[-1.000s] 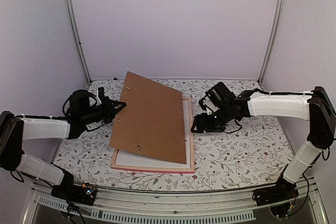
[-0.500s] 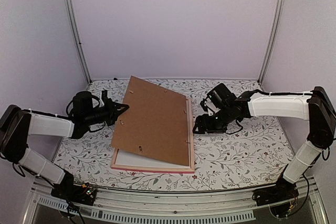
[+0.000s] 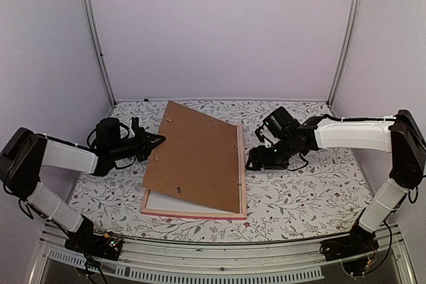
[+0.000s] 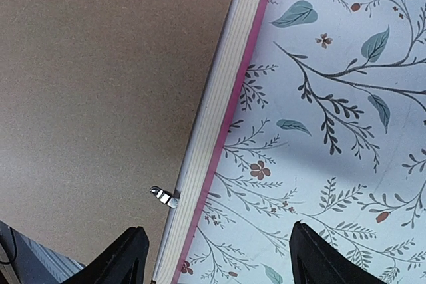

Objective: Put the photo into the frame
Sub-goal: Place the backboard on the frame body, then adjust the photo frame at the center of the board, then press the fastener onto the backboard.

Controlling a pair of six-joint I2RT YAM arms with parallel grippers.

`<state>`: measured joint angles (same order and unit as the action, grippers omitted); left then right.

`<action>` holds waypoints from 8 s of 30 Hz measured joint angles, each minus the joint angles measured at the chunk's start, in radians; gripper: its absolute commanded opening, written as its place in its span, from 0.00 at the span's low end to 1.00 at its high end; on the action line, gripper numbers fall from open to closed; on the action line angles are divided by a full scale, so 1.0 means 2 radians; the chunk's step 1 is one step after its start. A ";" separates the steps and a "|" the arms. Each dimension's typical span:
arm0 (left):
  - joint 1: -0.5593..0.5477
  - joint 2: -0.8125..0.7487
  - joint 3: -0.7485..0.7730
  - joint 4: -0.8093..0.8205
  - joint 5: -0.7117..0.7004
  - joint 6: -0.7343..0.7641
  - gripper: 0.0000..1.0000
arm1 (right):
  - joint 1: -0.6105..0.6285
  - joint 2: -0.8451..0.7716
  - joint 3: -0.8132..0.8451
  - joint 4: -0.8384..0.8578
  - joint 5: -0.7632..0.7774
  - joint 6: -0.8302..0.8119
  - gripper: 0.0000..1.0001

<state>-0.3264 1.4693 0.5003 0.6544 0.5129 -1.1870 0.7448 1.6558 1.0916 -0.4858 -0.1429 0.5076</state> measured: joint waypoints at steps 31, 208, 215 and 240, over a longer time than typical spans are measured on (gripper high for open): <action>0.000 0.029 -0.010 0.035 0.005 -0.004 0.04 | 0.000 0.000 -0.001 0.004 0.002 -0.002 0.77; -0.157 0.039 0.119 -0.406 -0.228 0.310 0.79 | 0.025 -0.067 -0.142 0.007 0.013 0.005 0.71; -0.157 0.052 0.128 -0.406 -0.227 0.314 0.75 | 0.027 -0.064 -0.142 0.010 0.014 -0.004 0.63; -0.157 0.068 0.132 -0.405 -0.225 0.319 0.75 | 0.038 -0.027 -0.129 0.019 0.030 -0.003 0.43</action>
<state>-0.6395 1.6047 0.7650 -0.1555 0.0628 -0.5491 0.8204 1.6016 0.8341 -0.4473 -0.0826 0.5011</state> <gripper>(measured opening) 0.750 0.465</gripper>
